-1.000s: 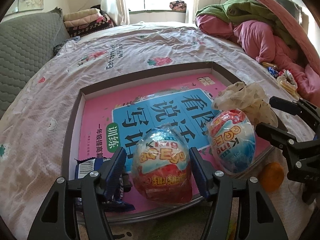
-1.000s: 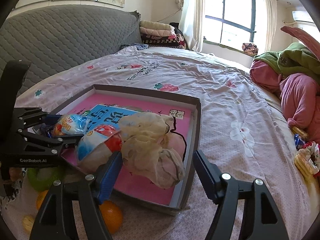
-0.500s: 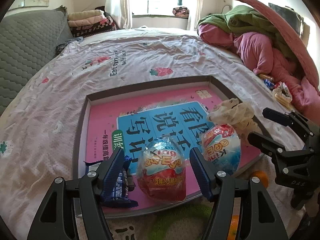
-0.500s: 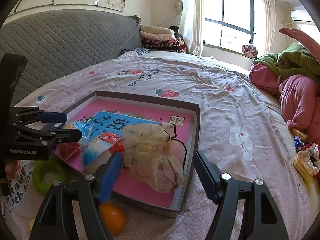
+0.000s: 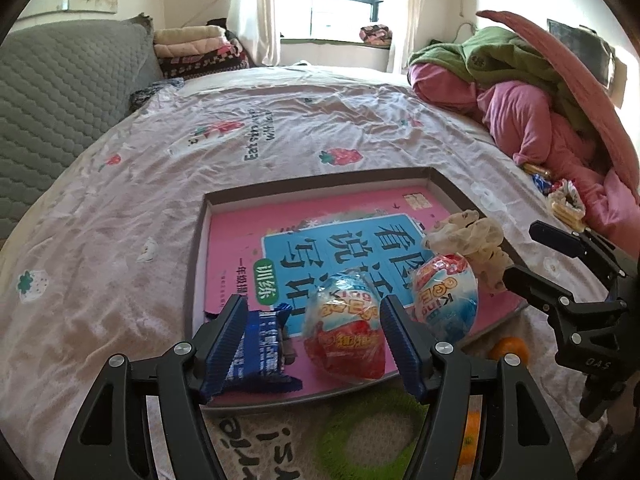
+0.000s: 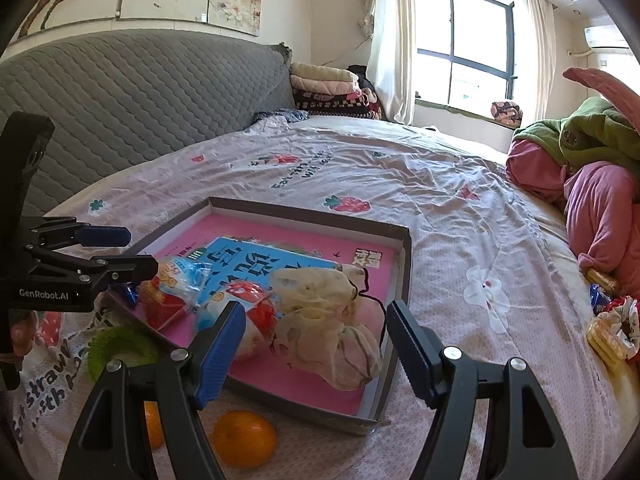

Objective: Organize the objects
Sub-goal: 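Withdraw both tools from the tray toward the green ring and walnut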

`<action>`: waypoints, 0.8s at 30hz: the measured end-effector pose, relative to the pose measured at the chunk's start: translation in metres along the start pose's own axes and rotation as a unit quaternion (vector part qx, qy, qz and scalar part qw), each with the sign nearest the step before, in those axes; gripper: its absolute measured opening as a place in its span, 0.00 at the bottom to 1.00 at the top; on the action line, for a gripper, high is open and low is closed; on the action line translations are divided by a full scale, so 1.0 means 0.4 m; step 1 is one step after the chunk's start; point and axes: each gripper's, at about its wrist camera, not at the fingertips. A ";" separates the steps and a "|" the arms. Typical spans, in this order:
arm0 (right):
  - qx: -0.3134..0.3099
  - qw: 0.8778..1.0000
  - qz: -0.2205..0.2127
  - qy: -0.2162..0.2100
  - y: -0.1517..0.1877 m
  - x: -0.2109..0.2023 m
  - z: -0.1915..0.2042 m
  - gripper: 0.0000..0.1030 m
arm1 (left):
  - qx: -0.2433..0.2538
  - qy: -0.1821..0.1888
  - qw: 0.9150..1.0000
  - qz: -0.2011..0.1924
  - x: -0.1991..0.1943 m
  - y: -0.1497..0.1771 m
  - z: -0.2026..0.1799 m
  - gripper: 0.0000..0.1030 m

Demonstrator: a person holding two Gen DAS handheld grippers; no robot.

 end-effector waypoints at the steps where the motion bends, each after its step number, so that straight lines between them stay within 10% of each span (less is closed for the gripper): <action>1: 0.000 1.000 -0.003 -0.001 -0.002 -0.003 0.002 0.70 | -0.001 -0.004 1.000 -0.002 -0.005 -0.001 0.004 0.68; 24: -0.014 0.999 -0.042 -0.017 0.000 -0.114 0.090 0.70 | 0.008 -0.008 1.000 0.002 -0.093 0.072 0.010 0.68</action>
Point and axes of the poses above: each gripper's, at about its wrist camera, not at the fingertips, and x roughly the way its jaws point, z to its left, y to its underside, and after that the axes turned 14 degrees about -z, right-handed
